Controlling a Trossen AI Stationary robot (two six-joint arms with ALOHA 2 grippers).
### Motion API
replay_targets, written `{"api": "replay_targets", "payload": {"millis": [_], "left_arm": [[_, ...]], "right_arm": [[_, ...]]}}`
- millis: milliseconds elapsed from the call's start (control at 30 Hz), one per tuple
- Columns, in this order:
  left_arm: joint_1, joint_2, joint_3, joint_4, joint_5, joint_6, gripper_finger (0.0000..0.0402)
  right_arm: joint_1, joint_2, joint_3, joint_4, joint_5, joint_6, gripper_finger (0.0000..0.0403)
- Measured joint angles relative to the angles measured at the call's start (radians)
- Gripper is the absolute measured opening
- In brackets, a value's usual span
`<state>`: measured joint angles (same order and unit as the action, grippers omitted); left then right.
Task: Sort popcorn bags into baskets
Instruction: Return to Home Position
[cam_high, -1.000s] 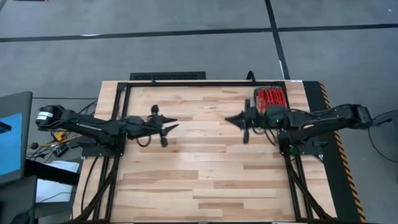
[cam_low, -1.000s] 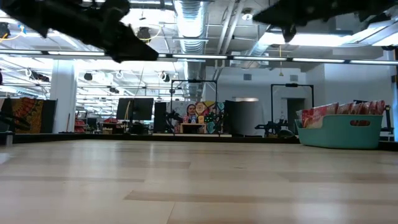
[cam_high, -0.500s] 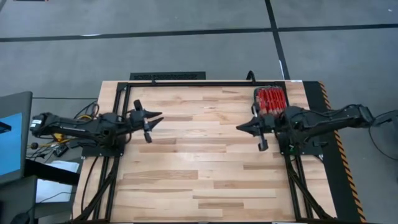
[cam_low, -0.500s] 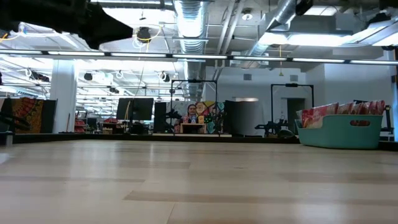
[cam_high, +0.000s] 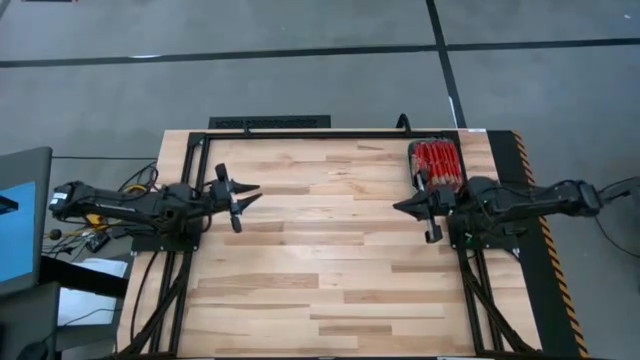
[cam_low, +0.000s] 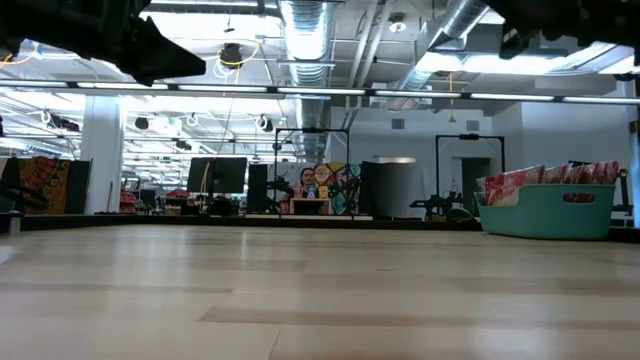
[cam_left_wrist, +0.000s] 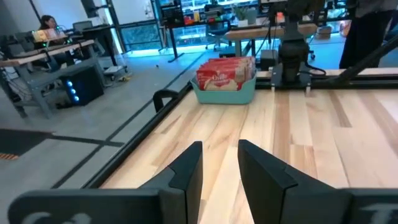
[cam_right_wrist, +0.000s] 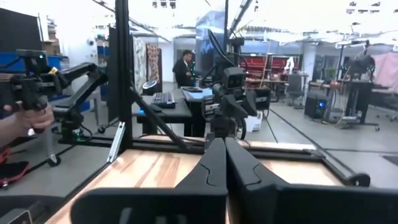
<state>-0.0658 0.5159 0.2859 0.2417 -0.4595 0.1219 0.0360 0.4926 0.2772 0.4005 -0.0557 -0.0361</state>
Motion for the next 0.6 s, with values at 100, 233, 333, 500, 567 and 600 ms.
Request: {"api": "replay_targets", "payload": {"millis": [100, 233, 333, 500, 567, 600], "left_arm": [[0.000, -0.001, -0.049, 0.066, 0.002, -0.001, 0.0093], [0.000, -0.032, -0.151, 0.213, -0.011, 0.001, 0.0093], [0.001, -0.083, -0.202, 0.234, -0.021, -0.002, 0.0093], [0.001, -0.214, -0.222, 0.149, -0.051, 0.000, 0.0093], [0.001, -0.274, -0.222, 0.099, -0.052, 0.001, 0.0093], [0.001, -0.306, -0.222, 0.069, -0.052, 0.001, 0.0093]], "right_arm": [[-0.010, -0.026, -0.041, 0.004, -0.002, 0.030, 0.0009], [-0.020, -0.056, -0.063, -0.001, -0.002, 0.062, 0.0011], [-0.020, -0.082, -0.079, -0.006, -0.002, 0.057, 0.0006], [-0.020, -0.157, -0.108, -0.020, -0.026, 0.042, 0.0009], [-0.020, -0.190, -0.120, -0.042, -0.027, 0.052, 0.0013], [-0.020, -0.206, -0.123, -0.060, -0.027, 0.059, 0.0013]]}}
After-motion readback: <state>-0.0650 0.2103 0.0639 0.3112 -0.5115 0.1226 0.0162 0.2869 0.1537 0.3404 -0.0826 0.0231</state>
